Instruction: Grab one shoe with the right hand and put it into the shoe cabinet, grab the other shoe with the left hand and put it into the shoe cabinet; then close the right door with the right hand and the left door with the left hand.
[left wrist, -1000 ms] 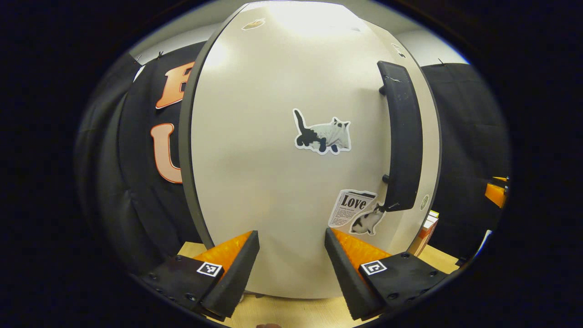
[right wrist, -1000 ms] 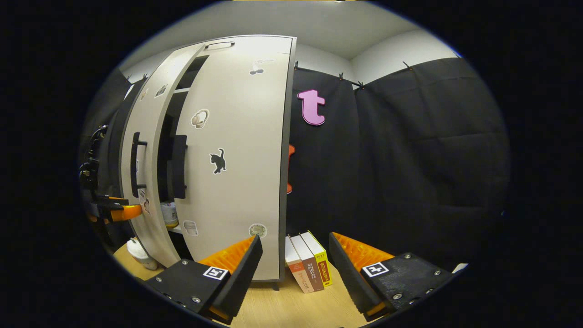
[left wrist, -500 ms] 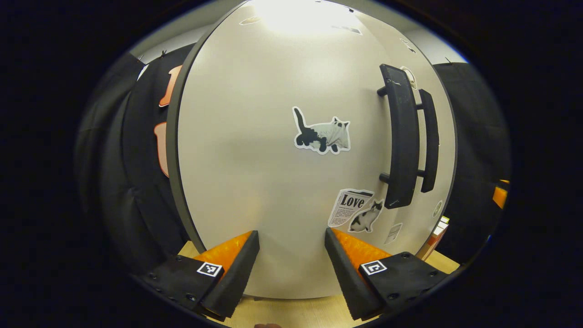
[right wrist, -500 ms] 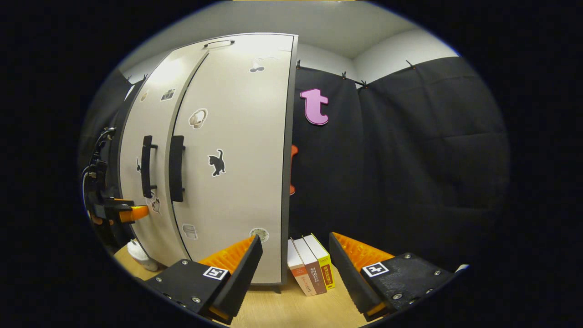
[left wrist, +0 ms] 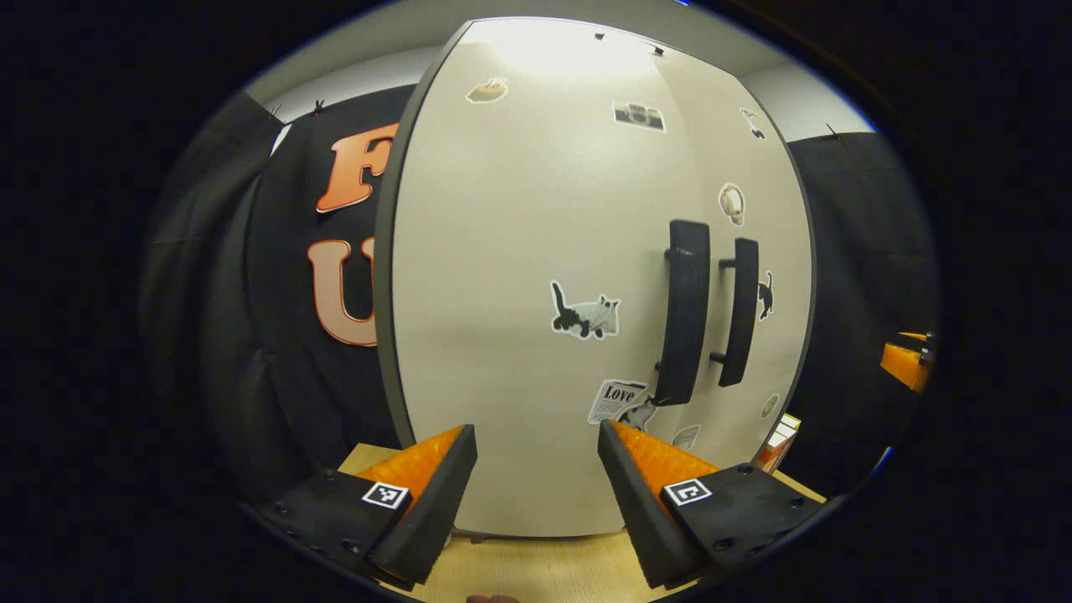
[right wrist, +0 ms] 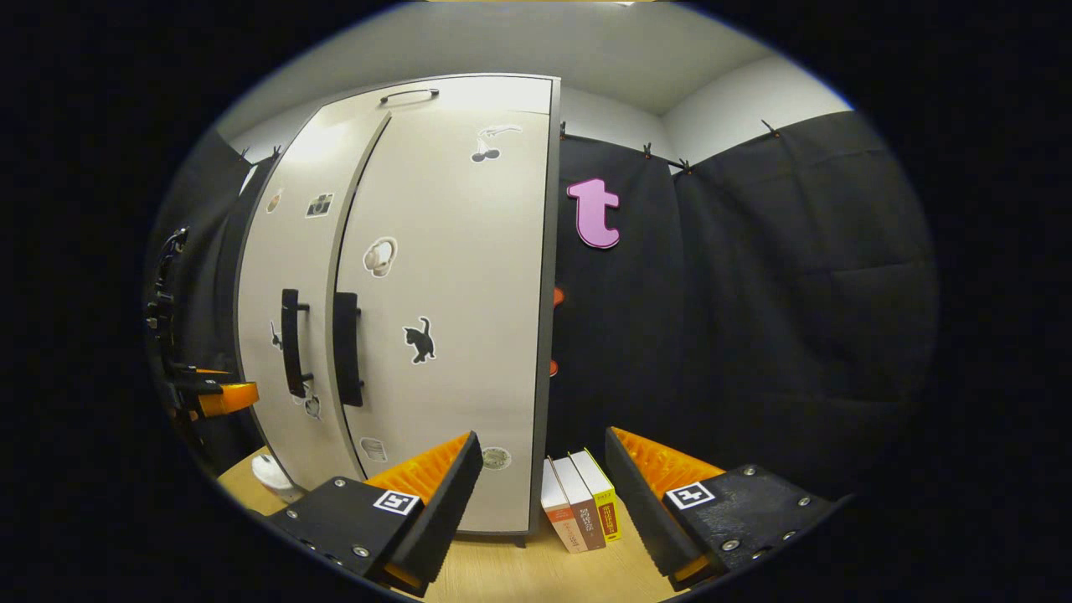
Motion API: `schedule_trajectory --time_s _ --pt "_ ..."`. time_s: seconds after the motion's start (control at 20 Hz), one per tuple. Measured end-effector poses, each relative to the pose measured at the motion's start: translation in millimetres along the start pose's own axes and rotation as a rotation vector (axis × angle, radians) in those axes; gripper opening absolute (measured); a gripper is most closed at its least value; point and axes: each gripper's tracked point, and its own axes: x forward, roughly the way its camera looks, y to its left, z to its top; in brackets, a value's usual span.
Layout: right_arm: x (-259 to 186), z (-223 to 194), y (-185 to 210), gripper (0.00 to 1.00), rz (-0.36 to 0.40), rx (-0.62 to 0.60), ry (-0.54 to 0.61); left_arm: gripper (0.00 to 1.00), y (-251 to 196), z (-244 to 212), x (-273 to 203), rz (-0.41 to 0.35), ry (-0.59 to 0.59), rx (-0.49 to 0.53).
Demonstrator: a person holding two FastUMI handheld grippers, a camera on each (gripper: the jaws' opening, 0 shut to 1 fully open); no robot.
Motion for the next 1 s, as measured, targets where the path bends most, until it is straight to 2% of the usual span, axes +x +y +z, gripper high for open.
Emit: schedule_trajectory --time_s 0.2,0.35,0.55,0.65,1.0 --pt "-9.8 27.0 11.6 0.92 0.050 0.015 -0.034 0.95 7.9 32.2 -48.3 -0.011 -0.005 -0.045" --pt "-18.0 39.7 20.1 0.91 0.082 0.046 -0.033 0.95 23.9 61.9 -84.1 0.017 -0.056 -0.029" --pt "-25.7 55.2 21.8 0.91 0.085 0.041 -0.065 0.95 46.2 80.9 -123.0 0.052 -0.090 -0.031" --pt "-28.0 59.1 26.7 0.91 0.093 0.047 -0.072 0.95 59.8 91.5 -121.3 0.068 -0.095 -0.035" --pt "-42.1 67.5 32.7 0.91 0.102 0.051 -0.088 0.94 100.7 115.0 -161.3 0.141 -0.146 -0.024"
